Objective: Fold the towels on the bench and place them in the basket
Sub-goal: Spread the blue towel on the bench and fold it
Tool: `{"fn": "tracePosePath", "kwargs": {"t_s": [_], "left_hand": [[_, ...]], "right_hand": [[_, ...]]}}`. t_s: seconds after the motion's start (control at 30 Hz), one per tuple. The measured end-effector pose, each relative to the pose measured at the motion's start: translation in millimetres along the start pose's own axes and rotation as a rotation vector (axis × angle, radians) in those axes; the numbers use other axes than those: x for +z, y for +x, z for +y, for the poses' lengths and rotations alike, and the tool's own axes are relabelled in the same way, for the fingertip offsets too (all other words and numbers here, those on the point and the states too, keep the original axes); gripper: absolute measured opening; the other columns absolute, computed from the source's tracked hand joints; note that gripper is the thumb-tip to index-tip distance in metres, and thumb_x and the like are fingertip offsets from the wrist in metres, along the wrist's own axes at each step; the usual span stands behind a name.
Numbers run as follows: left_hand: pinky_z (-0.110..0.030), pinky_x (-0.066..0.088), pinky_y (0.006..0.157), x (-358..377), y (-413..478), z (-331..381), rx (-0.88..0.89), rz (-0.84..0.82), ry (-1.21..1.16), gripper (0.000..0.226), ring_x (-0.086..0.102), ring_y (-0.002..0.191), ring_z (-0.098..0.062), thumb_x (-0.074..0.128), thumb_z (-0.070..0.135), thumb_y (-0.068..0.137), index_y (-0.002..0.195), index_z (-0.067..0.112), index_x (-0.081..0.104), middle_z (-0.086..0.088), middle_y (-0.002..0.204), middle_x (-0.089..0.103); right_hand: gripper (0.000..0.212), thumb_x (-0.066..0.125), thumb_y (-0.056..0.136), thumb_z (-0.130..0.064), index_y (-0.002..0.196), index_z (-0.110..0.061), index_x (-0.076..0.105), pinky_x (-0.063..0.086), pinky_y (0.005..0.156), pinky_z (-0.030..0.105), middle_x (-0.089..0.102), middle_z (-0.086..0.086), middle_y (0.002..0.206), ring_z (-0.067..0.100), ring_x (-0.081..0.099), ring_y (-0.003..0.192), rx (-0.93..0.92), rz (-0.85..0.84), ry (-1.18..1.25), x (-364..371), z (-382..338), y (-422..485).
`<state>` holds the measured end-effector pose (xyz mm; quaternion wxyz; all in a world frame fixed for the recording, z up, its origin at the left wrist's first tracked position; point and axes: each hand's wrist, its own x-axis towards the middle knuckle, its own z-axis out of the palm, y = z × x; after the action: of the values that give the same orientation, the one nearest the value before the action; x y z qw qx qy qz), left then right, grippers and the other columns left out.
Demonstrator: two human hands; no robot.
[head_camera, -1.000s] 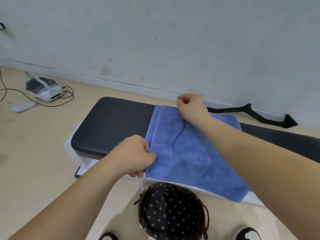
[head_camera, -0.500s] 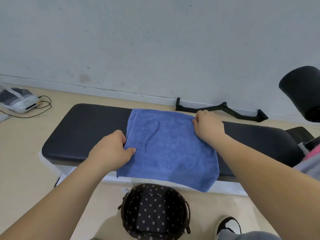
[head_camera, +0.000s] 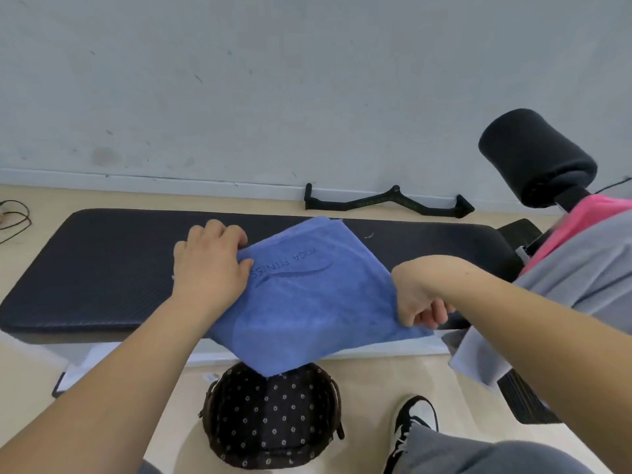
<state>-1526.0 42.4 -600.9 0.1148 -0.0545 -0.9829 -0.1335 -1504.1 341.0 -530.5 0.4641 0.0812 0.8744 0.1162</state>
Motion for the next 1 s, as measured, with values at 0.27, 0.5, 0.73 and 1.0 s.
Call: {"fn": "tracePosePath", "kwargs": {"t_s": [0.27, 0.5, 0.73, 1.0], "left_hand": [[-0.041, 0.044, 0.079, -12.2, -3.0, -12.0, -0.093, -0.132, 0.038, 0.031, 0.052, 0.088, -0.021, 0.056, 0.059, 0.092, 0.087, 0.028, 0.054, 0.006, 0.09, 0.055], [-0.038, 0.045, 0.077, -24.0, -11.6, -31.1, -0.134, -0.24, -0.009, 0.019, 0.053, 0.087, -0.02, 0.056, 0.047, 0.086, 0.079, 0.029, 0.055, 0.009, 0.086, 0.056], [-0.033, 0.05, 0.062, -27.0, -12.3, -44.6, -0.141, -0.28, -0.165, 0.011, 0.057, 0.074, -0.009, 0.061, 0.031, 0.092, 0.083, 0.028, 0.055, 0.009, 0.081, 0.061], [-0.029, 0.043, 0.059, -25.0, -14.4, -48.5, -0.123, -0.251, -0.16, 0.013, 0.055, 0.075, -0.008, 0.063, 0.033, 0.096, 0.086, 0.029, 0.054, 0.01, 0.083, 0.06]], "right_hand": [[0.019, 0.054, 0.09, -0.023, 0.104, -0.026, 0.065, 0.058, 0.086, 0.043, 0.065, -0.007, 0.109, 0.022, 0.065, 0.101, -0.387, 0.776, 0.468, -39.9, -35.4, 43.6], [0.027, 0.06, 0.094, -0.022, 0.12, -0.023, 0.067, 0.05, 0.098, 0.041, 0.053, 0.003, 0.122, 0.025, 0.054, 0.115, -0.417, 0.81, 0.322, -71.2, -54.5, 85.0], [0.015, 0.071, 0.087, -0.028, 0.098, -0.021, 0.064, 0.039, 0.084, 0.027, 0.055, 0.001, 0.107, 0.024, 0.053, 0.108, -0.423, 0.794, 0.323, -77.4, -45.4, 84.1], [0.029, 0.089, 0.072, -0.022, 0.079, -0.015, 0.062, 0.045, 0.064, 0.03, 0.062, 0.001, 0.083, 0.02, 0.059, 0.078, -0.298, 0.587, 0.691, -85.6, -33.6, 72.4]]}}
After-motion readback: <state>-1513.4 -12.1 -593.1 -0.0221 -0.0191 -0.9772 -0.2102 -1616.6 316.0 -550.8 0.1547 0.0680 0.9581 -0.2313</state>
